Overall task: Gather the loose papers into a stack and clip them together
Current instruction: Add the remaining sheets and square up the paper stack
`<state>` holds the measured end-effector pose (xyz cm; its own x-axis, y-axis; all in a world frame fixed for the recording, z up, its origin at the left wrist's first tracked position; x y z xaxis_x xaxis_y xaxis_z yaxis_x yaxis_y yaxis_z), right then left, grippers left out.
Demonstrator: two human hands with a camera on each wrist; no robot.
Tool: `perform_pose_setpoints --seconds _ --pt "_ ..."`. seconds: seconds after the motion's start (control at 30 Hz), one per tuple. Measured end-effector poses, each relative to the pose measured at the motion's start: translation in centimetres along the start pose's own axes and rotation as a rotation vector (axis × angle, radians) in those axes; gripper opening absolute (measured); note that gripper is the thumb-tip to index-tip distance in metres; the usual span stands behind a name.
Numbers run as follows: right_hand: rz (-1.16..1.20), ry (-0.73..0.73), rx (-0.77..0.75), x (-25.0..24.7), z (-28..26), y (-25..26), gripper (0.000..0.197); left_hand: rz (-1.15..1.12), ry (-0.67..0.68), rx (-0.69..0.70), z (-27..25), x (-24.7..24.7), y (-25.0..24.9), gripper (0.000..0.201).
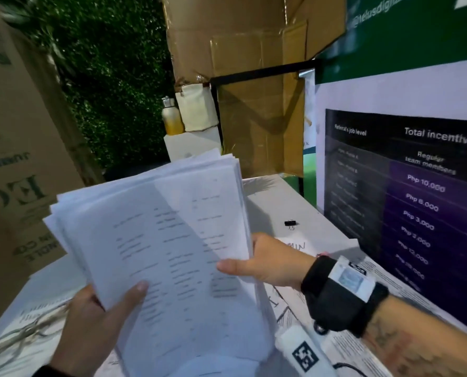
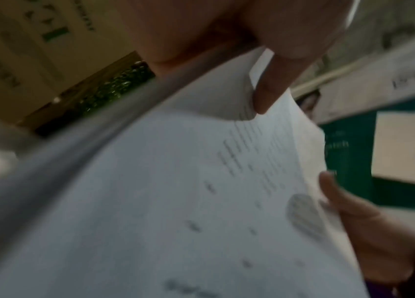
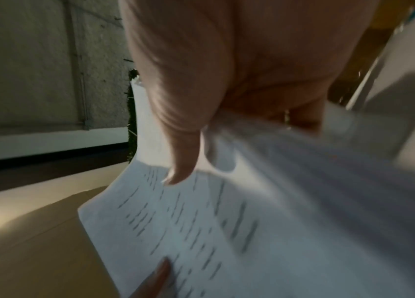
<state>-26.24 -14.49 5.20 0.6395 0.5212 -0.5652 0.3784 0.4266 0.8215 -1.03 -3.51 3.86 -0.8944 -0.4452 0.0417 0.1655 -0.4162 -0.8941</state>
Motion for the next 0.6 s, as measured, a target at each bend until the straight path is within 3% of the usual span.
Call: perform_pose_setpoints --seconds 0.07,0.13,0.27,0.37,0.43,0.5,0.53,0.6 --pt "-0.221 0.098 0.079 -1.9 -1.1 -1.8 0.048 0.071 0.041 0.012 0.0 -0.1 0.5 0.023" --pt "-0.471 0.062 0.248 -5.3 -2.7 -5.5 0.063 0.121 0.052 -0.003 0.2 -0.5 1.1 0.027" --pt "-0.783 -0.065 0.696 -11.3 -7.0 -13.4 0.084 0.144 0.01 -0.036 0.3 -1.4 2.4 0.067" --pt "-0.778 -0.048 0.822 -13.1 -9.1 -16.5 0.091 0.149 -0.005 -0.051 0.3 -1.6 3.1 0.085" --pt "-0.678 -0.05 0.846 -13.3 -9.8 -17.4 0.074 0.173 0.003 -0.076 0.2 -1.7 3.4 0.098" --pt "-0.722 -0.09 0.836 -14.0 -10.1 -17.4 0.038 0.185 0.014 -0.064 0.1 -1.6 3.1 0.094" --pt "-0.751 -0.121 0.833 -14.5 -10.2 -17.5 0.032 0.187 0.023 -0.055 -0.1 -1.4 2.8 0.089" --pt "-0.718 -0.173 0.826 -15.2 -10.1 -17.9 0.041 0.18 0.03 -0.044 -0.4 -0.9 1.9 0.08"
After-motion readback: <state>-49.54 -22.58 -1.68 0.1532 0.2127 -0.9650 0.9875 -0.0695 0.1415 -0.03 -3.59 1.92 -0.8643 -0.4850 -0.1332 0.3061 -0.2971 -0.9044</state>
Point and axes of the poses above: each hand's wrist, its own z-axis towards the middle knuckle, its own x-axis out of the palm, y = z × x, the point moved 5 cm from there along z, towards the middle knuckle, and after that the axes turned 13 degrees about -z, right-handed, at the moved point
